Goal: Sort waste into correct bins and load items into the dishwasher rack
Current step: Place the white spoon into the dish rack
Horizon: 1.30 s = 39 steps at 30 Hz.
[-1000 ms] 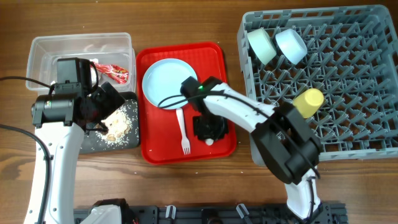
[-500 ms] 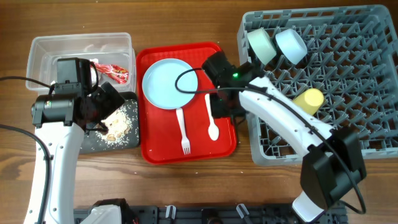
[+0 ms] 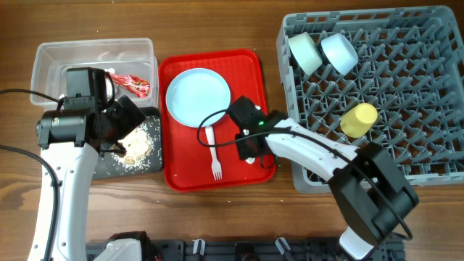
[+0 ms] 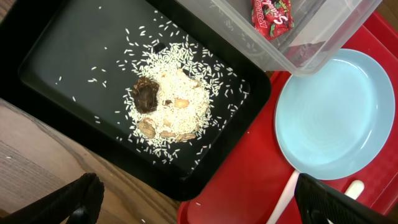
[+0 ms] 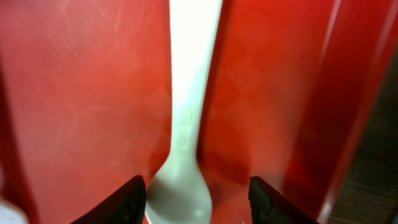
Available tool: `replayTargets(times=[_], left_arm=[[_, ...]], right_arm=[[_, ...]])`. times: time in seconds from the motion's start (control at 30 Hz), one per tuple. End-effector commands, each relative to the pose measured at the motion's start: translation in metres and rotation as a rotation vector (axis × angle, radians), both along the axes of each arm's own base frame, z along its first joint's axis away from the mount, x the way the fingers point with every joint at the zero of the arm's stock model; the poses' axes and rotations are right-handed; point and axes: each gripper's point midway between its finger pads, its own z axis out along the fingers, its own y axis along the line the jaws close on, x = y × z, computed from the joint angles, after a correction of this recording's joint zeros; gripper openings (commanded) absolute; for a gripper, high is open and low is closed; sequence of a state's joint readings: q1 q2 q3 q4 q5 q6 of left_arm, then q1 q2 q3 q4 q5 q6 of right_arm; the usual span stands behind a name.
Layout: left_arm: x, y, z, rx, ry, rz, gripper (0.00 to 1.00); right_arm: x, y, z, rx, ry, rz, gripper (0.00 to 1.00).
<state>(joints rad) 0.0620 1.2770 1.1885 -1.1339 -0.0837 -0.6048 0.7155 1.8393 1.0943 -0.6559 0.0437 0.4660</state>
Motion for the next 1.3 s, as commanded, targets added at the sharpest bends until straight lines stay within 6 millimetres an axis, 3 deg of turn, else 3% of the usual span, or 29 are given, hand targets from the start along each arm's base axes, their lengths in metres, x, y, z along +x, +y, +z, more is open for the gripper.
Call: replayTargets(times=[0.0,0.03,0.13,0.27,0.5,0.67,0.77,0.87,0.93,1.03,1.1,1.13,1.27], left_arm=[[0.000,0.001,0.002,-0.001,-0.006,0.007,1.00],[0.000,0.001,0.002,-0.001,-0.006,0.007,1.00],[0.000,0.001,0.002,-0.001,-0.006,0.007,1.00],[0.000,0.001,0.002,-0.002,-0.005,0.007,1.00],[-0.001,0.001,0.001,-0.002,-0.002,0.007,1.00],[-0.001,0.001,0.001,-0.001,-0.002,0.008,1.00],[-0.001,0.001,0.001,-0.001,-0.003,0.008,1.00],[-0.001,0.001,0.001,-0.002,-0.003,0.007,1.00],[-0.001,0.001,0.001,-0.002,-0.003,0.007,1.00],[-0.001,0.001,0.001,-0.001,-0.002,0.008,1.00],[-0.001,0.001,0.001,-0.002,-0.003,0.007,1.00],[-0.001,0.001,0.001,-0.001,-0.003,0.008,1.00],[-0.001,0.001,0.001,-0.001,-0.001,0.008,1.00]], right_arm=[[-0.013,-0.002,-0.027,-0.072,0.047,0.035,0.54],[-0.015,-0.004,-0.030,-0.088,0.048,0.011,0.54],[-0.017,-0.009,-0.031,-0.115,0.046,-0.037,0.40],[-0.026,-0.021,-0.031,-0.160,0.083,-0.076,0.38],[-0.029,-0.023,-0.025,-0.170,0.093,-0.073,0.31],[-0.004,-0.022,0.044,-0.053,-0.028,-0.097,0.31],[0.011,-0.060,0.098,-0.024,-0.141,-0.148,0.31],[0.020,-0.104,0.137,-0.006,-0.224,-0.189,0.31],[0.025,-0.126,0.138,-0.032,-0.222,-0.200,0.31],[0.024,-0.153,0.117,-0.080,-0.163,-0.238,0.31],[0.025,-0.148,0.104,-0.065,-0.127,-0.189,0.32],[0.028,-0.142,0.102,-0.040,-0.124,-0.155,0.46],[0.040,-0.136,0.104,-0.013,-0.165,-0.158,0.61]])
